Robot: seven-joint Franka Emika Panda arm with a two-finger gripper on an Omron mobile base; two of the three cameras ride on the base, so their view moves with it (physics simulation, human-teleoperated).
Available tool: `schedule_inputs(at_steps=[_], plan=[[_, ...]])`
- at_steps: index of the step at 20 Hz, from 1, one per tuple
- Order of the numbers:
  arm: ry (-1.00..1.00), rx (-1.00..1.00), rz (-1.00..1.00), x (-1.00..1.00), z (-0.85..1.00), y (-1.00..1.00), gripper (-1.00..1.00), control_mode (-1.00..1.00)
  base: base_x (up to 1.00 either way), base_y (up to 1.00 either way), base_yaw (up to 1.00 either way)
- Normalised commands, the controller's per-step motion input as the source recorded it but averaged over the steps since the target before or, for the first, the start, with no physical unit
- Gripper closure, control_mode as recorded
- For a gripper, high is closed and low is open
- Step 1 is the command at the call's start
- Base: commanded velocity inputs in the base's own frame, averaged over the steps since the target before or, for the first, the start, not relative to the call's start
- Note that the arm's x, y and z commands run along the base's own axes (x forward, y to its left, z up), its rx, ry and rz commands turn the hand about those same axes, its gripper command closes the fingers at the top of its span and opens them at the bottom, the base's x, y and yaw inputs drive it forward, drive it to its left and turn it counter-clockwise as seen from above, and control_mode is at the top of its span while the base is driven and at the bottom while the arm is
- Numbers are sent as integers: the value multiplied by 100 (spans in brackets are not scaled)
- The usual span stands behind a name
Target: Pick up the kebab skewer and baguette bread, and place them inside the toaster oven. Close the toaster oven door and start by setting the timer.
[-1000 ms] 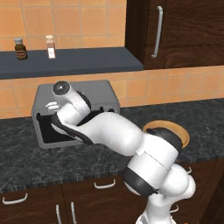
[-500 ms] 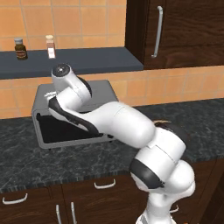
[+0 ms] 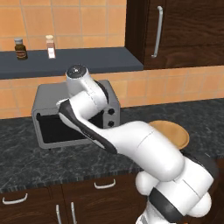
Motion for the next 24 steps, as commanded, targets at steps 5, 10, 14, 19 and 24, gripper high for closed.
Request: schedule_inputs(at_steps=[5, 10, 14, 19, 24], plan=[[-4, -1, 7, -15, -16, -62, -100, -100, 0, 0, 0], [-8, -3, 7, -21, -13, -31, -100, -100, 0, 0, 0], [-11, -4, 8, -13, -7, -23, -100, -100, 0, 0, 0], [-1, -19, 27, -16, 0, -27, -100, -100, 0, 0, 0], [16, -56, 51, -22, 0, -16, -100, -100, 0, 0, 0]])
